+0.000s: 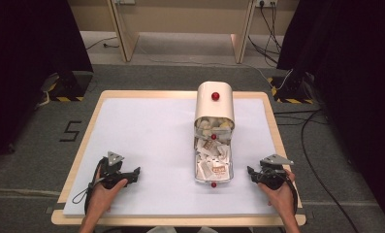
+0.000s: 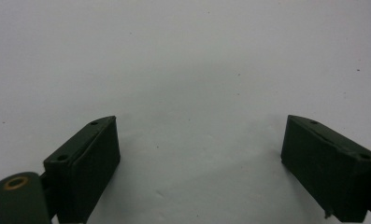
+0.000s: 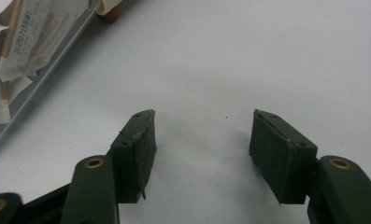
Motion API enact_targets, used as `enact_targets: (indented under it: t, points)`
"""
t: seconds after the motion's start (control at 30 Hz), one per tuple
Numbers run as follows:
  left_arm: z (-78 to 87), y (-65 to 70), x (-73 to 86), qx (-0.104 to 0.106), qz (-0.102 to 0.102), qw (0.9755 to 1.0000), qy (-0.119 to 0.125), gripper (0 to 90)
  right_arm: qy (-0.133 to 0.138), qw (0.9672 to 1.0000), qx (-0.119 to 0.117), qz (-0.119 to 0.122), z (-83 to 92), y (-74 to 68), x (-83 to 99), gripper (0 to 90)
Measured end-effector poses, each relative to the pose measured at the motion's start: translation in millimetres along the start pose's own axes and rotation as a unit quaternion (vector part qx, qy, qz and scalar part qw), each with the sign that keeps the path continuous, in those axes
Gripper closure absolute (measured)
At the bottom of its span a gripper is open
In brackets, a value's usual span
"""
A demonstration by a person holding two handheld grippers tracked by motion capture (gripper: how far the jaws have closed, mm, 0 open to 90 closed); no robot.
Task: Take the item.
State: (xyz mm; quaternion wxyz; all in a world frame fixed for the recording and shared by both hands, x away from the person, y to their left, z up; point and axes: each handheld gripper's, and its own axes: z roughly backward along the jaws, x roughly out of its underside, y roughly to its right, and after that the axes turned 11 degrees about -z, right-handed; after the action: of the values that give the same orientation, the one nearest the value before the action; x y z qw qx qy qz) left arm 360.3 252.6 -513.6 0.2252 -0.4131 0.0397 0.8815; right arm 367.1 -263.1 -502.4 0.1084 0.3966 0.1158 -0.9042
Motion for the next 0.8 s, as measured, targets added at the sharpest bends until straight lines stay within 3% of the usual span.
enact_targets:
  t: [0.8]
  points:
    - [0.0,-0.2,0.0,0.0,0.0,1.0,0.0,10.7,0.001,1.0,0.004,0.0,0.3,-0.7,0.0,40.2]
